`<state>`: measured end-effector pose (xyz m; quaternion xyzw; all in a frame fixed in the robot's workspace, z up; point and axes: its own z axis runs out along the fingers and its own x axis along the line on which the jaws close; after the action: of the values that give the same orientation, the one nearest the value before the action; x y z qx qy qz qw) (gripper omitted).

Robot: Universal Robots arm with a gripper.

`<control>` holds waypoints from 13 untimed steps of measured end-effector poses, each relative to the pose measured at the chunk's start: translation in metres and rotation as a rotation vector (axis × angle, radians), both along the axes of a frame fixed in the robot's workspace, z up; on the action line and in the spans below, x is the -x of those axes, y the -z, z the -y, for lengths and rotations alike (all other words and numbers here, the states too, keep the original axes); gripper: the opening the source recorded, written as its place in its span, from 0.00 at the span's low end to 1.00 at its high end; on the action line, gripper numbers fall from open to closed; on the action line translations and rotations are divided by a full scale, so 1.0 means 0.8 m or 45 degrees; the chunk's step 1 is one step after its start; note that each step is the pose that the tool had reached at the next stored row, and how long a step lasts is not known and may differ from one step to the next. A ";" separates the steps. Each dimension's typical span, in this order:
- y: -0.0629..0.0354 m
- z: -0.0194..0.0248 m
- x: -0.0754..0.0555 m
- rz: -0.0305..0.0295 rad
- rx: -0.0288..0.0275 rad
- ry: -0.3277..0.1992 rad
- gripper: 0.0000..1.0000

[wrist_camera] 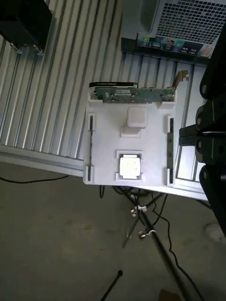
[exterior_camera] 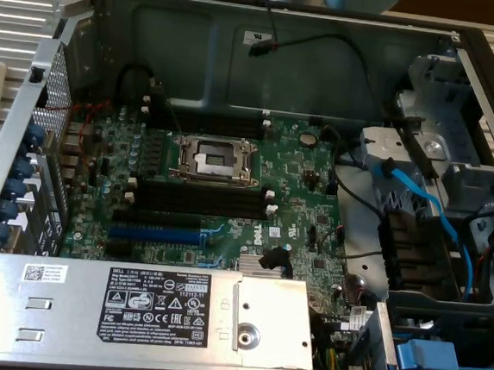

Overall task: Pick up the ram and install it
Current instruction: 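Pick up the ram and move it above insertion slot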

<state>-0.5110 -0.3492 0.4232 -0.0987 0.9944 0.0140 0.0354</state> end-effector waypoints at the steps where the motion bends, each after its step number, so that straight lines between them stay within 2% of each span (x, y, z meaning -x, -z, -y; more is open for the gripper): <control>1: 0.000 0.0000 0.000 -0.0001 0.0000 -0.023 0.10; 13: 0.000 0.0000 0.000 -0.0056 -0.0012 -0.303 0.10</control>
<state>-0.5111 -0.3492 0.4231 -0.2161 0.9757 0.0188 0.0313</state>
